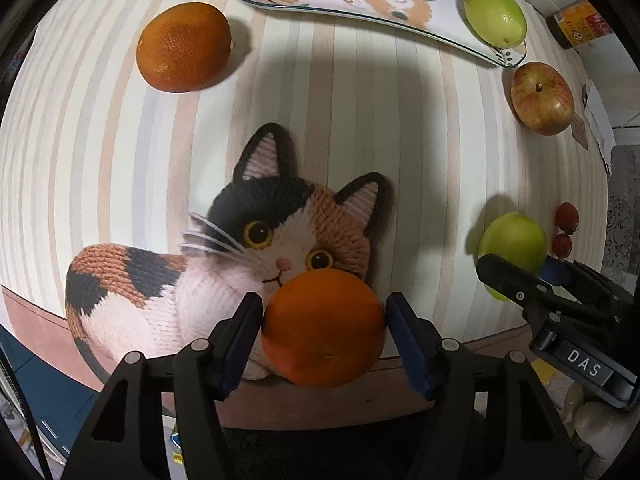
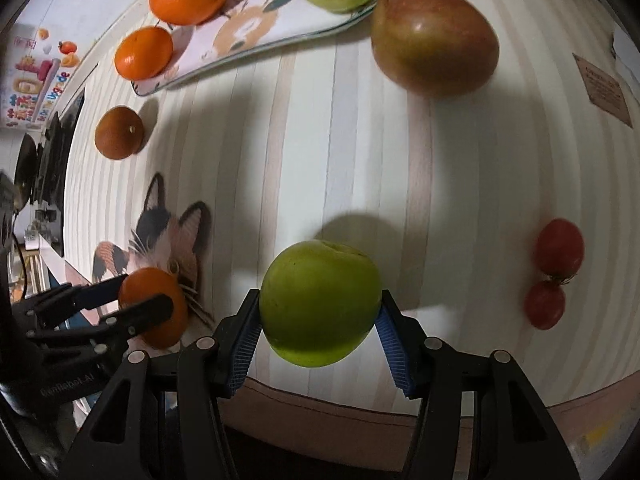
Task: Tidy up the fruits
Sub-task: 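Grasp the orange on the cat mat with the left tool while the right tool grasps a green apple, then place the orange and green apple on the plate and open both tools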
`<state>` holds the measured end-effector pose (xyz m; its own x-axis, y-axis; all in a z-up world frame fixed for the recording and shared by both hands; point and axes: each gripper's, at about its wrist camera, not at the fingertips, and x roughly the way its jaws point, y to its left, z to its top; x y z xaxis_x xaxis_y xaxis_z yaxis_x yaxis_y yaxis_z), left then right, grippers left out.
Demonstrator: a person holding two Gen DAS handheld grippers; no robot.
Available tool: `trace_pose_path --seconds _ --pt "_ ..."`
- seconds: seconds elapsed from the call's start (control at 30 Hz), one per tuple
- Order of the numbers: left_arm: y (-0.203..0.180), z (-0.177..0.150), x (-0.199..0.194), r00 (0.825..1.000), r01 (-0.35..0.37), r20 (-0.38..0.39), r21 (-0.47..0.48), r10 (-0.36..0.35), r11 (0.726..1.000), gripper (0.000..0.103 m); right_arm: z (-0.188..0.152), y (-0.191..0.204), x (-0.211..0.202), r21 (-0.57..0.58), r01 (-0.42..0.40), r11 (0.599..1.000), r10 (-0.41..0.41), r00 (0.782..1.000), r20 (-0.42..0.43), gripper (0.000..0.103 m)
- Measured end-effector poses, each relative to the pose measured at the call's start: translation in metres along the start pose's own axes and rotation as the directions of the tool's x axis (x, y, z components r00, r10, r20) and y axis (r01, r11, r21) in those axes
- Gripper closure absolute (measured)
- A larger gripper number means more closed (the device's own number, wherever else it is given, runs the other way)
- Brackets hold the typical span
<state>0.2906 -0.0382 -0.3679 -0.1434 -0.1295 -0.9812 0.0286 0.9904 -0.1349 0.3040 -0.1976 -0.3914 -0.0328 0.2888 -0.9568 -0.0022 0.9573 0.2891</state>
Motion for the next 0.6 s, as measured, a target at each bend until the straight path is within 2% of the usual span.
trace_pose_path --seconds 0.13,0.4,0.6 --pt "-0.002 0.001 0.006 1.0 -0.025 -0.019 0.024 0.025 0.999 0.039 0.001 -0.002 0.0 0.019 -0.016 1.0 0.016 1.0 0.0 0.044" --pt "-0.018 -0.002 0.007 0.999 -0.049 0.006 0.051 0.048 0.998 0.042 0.001 -0.007 -0.003 0.023 -0.014 1.0 0.014 1.0 0.015 0.044" --pt "-0.03 0.01 -0.014 0.999 -0.024 0.038 0.057 0.021 0.998 0.042 0.002 -0.011 -0.014 0.006 -0.001 1.0 0.001 1.0 0.031 0.044"
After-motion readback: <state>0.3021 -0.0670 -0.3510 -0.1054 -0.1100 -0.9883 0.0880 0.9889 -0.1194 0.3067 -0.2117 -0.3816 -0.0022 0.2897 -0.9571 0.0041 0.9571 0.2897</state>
